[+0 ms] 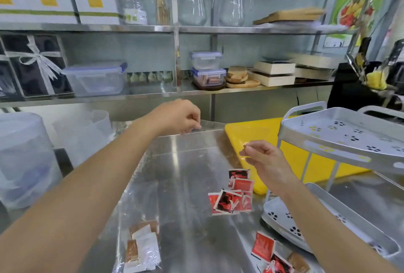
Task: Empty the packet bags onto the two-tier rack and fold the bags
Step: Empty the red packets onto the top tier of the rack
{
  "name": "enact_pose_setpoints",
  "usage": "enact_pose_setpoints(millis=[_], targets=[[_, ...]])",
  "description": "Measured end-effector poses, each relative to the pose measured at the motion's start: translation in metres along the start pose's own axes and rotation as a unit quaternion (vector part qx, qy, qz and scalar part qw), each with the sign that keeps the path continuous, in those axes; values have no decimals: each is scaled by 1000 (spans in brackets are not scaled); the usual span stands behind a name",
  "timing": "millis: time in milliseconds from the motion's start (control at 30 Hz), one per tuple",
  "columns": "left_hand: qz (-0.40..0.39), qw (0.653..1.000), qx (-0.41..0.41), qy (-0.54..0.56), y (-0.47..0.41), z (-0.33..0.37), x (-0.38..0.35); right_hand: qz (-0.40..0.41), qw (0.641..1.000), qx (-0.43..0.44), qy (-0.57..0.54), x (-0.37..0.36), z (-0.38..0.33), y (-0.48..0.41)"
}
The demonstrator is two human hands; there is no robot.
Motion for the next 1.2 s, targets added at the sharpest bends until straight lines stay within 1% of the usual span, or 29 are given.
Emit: enact_pose_setpoints(millis=[67, 100, 167, 233, 367, 400, 467, 500, 533, 600, 633, 733, 833, 967, 1033, 1100, 1200], targets=[[89, 993, -40, -64, 6, 15, 17, 9, 999, 15, 49, 3, -6, 1], [113, 988, -61, -82, 10, 24, 24, 13, 997, 25, 71, 4, -10, 1], [96, 988, -75, -98, 12, 34, 32, 16, 993, 35, 115, 5, -12, 1], [93, 985, -76, -127, 10, 39, 39, 28, 991, 35, 126, 3, -11, 1], [167, 973, -78, -141, 8, 46, 46, 51, 987, 65, 137, -4, -13, -2], [171, 973, -71, -137, 6, 44, 44, 49, 986, 66, 142, -5, -12, -2], [151, 979, -49, -127, 4, 38, 38, 46, 986, 64, 149, -7, -10, -1], [152, 979, -45, -132, 5, 35, 37, 49, 987, 61, 142, -6, -9, -1], [169, 975, -46, -134, 5, 32, 38, 52, 988, 58, 130, -5, -8, 0], [221, 966, -59, -117, 8, 29, 47, 54, 990, 60, 113, -5, -13, -2], [231, 965, -67, -107, 9, 30, 53, 48, 991, 62, 112, -7, -16, -3], [209, 973, -85, -52, 6, 36, 73, 21, 991, 51, 118, -13, -25, -4], [226, 968, -99, -36, 6, 45, 98, 9, 988, 53, 147, -16, -34, -3], [256, 957, -128, -46, 4, 61, 125, 49, 980, 104, 161, -14, -63, -9], [271, 953, -133, -41, 0, 69, 138, 73, 974, 145, 159, -9, -90, -10], [277, 952, -131, -22, -3, 67, 148, 75, 968, 174, 162, -10, -112, -13], [291, 942, -165, 10, -7, 79, 159, 84, 960, 211, 166, -2, -151, -18]])
Point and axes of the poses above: each hand's wrist, its own y-axis away from the middle knuckle, its own x-axis out of the back of the hand, z = x × y, the point moved 6 cm from there along -y, towards the middle knuckle, and after that the axes turned 8 degrees about x, right-handed, at the moved point
